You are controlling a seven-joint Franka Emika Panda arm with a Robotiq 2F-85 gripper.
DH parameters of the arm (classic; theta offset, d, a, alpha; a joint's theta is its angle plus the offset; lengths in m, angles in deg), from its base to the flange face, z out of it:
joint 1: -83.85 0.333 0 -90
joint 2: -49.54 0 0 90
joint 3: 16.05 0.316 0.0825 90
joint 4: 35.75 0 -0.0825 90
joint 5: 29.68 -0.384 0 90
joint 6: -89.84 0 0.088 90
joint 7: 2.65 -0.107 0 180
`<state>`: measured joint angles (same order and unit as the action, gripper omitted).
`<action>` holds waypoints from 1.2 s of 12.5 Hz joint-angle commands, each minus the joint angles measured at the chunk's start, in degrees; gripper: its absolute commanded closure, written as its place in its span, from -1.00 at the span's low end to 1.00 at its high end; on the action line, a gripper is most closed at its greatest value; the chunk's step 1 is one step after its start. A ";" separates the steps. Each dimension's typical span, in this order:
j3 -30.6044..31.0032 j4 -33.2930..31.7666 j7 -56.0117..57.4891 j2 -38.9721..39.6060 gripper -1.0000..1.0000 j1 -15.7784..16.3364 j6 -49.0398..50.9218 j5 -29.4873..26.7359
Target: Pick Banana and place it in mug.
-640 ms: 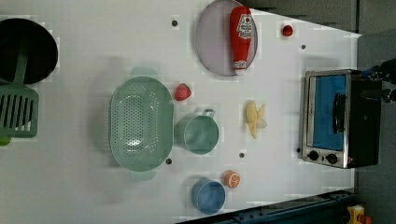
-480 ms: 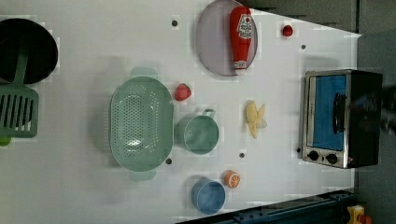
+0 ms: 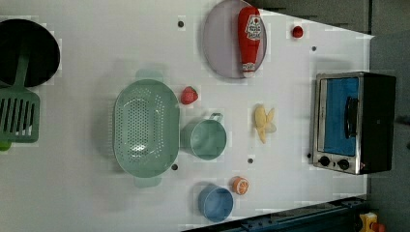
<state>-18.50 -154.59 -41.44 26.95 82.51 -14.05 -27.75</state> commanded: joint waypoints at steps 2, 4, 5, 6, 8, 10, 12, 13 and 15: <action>0.66 -10.97 19.59 11.65 -1.00 0.02 -11.27 -0.81; 0.64 -14.88 31.44 14.98 -1.00 0.02 -18.03 -0.80; 0.61 -16.64 37.58 16.84 -1.00 0.01 -21.06 -0.80; 0.61 -18.15 43.36 18.83 -1.00 0.01 -24.10 -0.80; 0.68 -20.46 56.42 24.40 -1.00 0.03 -30.95 -0.80; 0.78 -21.09 65.26 30.09 -1.00 0.03 -37.67 -0.79; 0.83 -21.09 66.31 35.17 -1.00 0.04 -44.93 -0.79; 0.94 -21.14 66.32 37.38 -1.00 0.04 -47.91 -0.79; 1.27 -21.10 66.29 41.17 -1.00 0.04 -53.09 -0.79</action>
<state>-17.82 -175.97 20.61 70.08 82.50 -65.91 -28.55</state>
